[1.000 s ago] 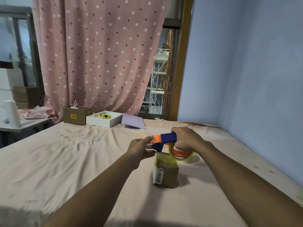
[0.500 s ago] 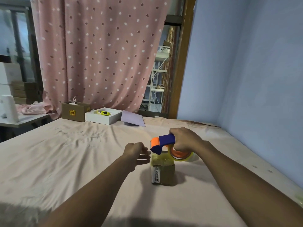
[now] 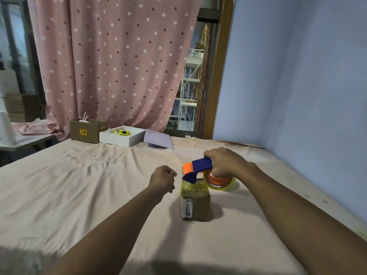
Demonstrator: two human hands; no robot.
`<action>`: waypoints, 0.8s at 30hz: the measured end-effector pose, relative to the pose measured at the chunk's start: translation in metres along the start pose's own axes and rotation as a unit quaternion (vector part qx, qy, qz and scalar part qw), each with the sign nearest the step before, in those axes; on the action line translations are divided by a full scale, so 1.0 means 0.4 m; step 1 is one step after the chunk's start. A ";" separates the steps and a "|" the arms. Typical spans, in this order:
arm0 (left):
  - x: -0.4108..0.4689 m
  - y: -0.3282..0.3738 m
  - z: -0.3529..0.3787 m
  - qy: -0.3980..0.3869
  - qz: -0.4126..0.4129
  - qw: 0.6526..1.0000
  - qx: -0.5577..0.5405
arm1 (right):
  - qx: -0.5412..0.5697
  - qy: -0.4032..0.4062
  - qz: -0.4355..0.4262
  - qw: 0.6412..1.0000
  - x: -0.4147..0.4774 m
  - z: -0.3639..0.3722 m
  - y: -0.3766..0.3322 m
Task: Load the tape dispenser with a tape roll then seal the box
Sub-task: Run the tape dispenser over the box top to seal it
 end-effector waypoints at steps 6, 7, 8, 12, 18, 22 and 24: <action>0.007 0.002 0.013 0.004 0.015 0.999 0.032 | -0.012 -0.006 -0.001 1.000 -0.003 0.004 0.023; 0.010 0.000 0.014 0.006 0.012 0.999 0.035 | -0.012 -0.005 -0.002 1.000 -0.004 0.007 0.027; 0.012 0.000 0.013 0.007 0.008 0.999 0.036 | -0.011 -0.005 -0.001 1.000 -0.004 0.010 0.032; 0.022 0.006 0.006 0.007 -0.006 0.999 0.035 | -0.001 -0.006 0.003 1.000 -0.003 0.018 0.043; 0.032 -0.006 0.009 0.015 -0.014 0.999 0.032 | -0.002 -0.007 0.004 1.000 -0.004 0.021 0.040; 0.029 -0.041 0.018 -0.028 -0.009 1.000 0.000 | -0.020 -0.010 0.002 1.000 -0.011 0.035 0.038; 0.024 -0.065 0.016 -0.055 -0.013 0.997 -0.055 | -0.018 -0.009 0.004 1.000 -0.013 0.039 0.041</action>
Point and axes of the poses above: each hand's wrist, its own x-axis towards the middle knuckle, its own z-axis out of the palm, y = z × x, the point moved 3 cm from there along x, towards the middle knuckle, and after that the axes turned 6 degrees about z, right-handed, at the moved point
